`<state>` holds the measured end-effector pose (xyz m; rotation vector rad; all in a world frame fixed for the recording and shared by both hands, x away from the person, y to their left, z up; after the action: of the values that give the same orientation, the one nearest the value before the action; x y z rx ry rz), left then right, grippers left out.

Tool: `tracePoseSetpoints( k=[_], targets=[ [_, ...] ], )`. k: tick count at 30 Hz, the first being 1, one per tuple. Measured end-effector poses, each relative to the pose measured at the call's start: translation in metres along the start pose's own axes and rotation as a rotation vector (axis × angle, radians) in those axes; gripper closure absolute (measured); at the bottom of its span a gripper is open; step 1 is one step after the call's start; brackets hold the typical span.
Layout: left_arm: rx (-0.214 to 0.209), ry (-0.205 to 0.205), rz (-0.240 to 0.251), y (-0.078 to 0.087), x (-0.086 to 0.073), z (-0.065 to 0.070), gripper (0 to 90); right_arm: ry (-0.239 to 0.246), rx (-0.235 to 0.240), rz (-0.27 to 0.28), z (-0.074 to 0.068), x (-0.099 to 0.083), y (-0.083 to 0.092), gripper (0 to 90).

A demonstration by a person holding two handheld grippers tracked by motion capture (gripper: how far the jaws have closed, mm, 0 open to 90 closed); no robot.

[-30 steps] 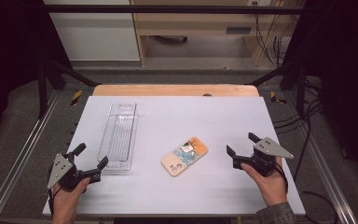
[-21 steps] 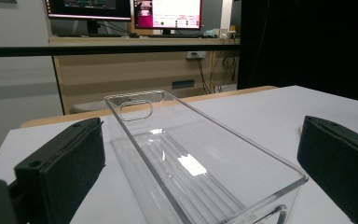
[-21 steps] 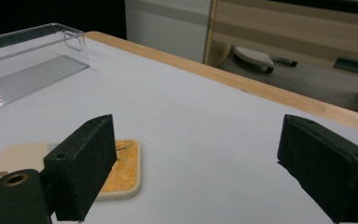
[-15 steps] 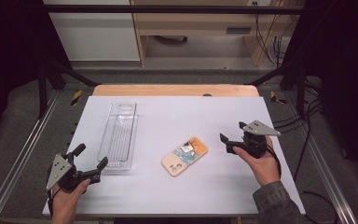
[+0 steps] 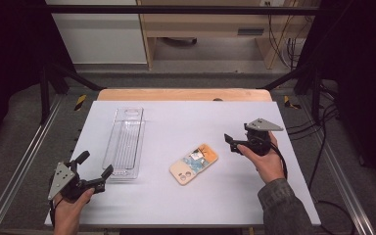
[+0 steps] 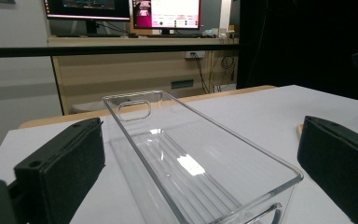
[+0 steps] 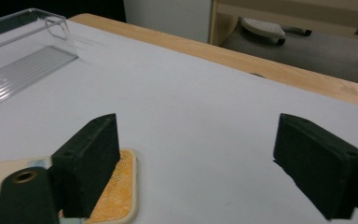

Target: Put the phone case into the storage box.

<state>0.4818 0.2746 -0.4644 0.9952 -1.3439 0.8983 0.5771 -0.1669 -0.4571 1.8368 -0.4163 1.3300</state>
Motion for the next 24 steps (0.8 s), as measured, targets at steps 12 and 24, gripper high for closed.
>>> tracePoseSetpoints(
  k=[12, 24],
  targets=[
    [0.002, 0.006, 0.002, 0.0, 0.0, -0.002, 0.5, -0.008, -0.002, -0.096, -0.002, -0.009, -0.026, 25.4],
    [-0.003, 0.003, 0.001, 0.0, 0.0, 0.0, 0.5, -0.012, 0.0, -0.142, -0.005, -0.015, -0.043, 23.8]
  ],
)
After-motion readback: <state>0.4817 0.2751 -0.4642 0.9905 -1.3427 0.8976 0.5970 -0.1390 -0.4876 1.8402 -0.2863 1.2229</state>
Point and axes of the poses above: each handheld gripper's, and its own axes: y roughly backward along the jaws, x roughly out of its top, z roughly to its right, the point moved 9 cm from there along -y, roughly forward along the jaws, and after that the axes turned 11 degrees about x, right-handed, at the moved point
